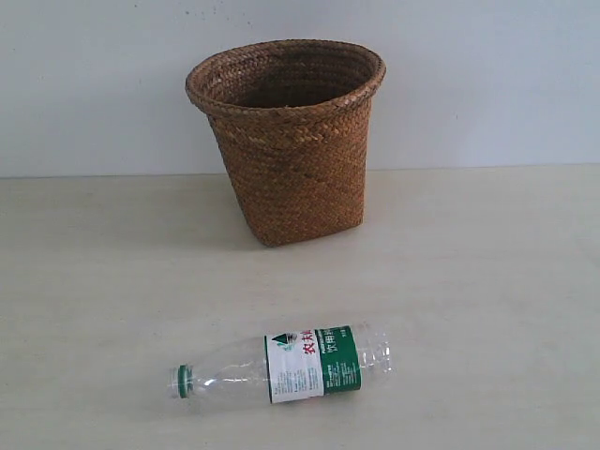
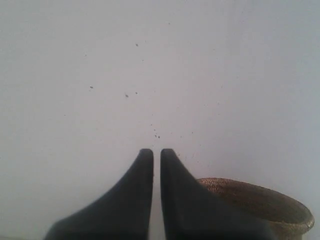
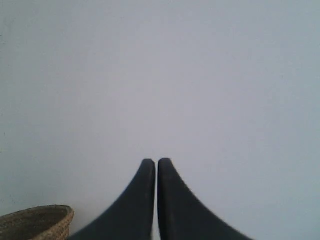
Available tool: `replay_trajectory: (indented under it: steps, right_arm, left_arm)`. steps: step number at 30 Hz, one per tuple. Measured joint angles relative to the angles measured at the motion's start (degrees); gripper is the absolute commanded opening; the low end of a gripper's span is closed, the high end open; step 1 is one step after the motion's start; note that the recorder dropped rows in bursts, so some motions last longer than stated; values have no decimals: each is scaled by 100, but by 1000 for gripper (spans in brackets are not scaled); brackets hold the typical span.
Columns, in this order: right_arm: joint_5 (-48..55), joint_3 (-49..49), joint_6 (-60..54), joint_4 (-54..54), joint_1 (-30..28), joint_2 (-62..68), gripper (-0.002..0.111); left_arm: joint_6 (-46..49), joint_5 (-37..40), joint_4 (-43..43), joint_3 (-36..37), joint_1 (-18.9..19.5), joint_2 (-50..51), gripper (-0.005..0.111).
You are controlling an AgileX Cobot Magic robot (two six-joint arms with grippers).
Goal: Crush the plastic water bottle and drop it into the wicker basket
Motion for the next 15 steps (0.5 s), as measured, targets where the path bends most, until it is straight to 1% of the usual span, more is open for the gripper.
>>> replay_trajectory:
  steps: [5,8,12,15]
  right_arm:
    - [14,-856,10,-11,0,987,0]
    - [64,-1314,10,-103,0,1589,0]
    - [293,-1921,-60,-141,0,2408,0]
    - [512,-2294,-207,-184,0,3059,0]
  left_arm:
    - [-10,221,221,-922,0,1152,5]
    - [-22,377,376,-1328,0,1860,5]
    - [-33,572,462,-1904,0,2768,5]
    - [-33,882,550,-2378,0,3382,5]
